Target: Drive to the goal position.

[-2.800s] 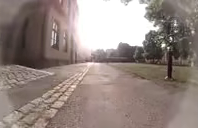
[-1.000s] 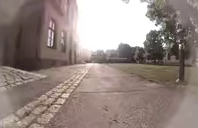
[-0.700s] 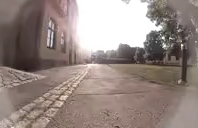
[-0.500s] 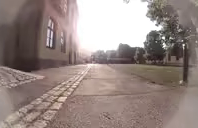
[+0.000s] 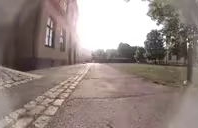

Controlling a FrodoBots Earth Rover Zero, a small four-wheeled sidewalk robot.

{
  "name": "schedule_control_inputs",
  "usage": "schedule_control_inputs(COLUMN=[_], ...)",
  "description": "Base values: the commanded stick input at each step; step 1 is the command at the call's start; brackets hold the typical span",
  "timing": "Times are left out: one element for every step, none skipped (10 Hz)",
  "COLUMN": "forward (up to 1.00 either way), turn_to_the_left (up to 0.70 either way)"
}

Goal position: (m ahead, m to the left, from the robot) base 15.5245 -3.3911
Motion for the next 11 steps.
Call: schedule_control_inputs(forward=[0.44, 0.44, 0.44, 0.44, 0.44, 0.44, 0.44, 0.44, 0.44, 0.44, 0.44], turn_to_the_left=[0.02, 0.02, 0.02, 0.02, 0.02, 0.02, 0.02, 0.02, 0.02, 0.02, 0.02])
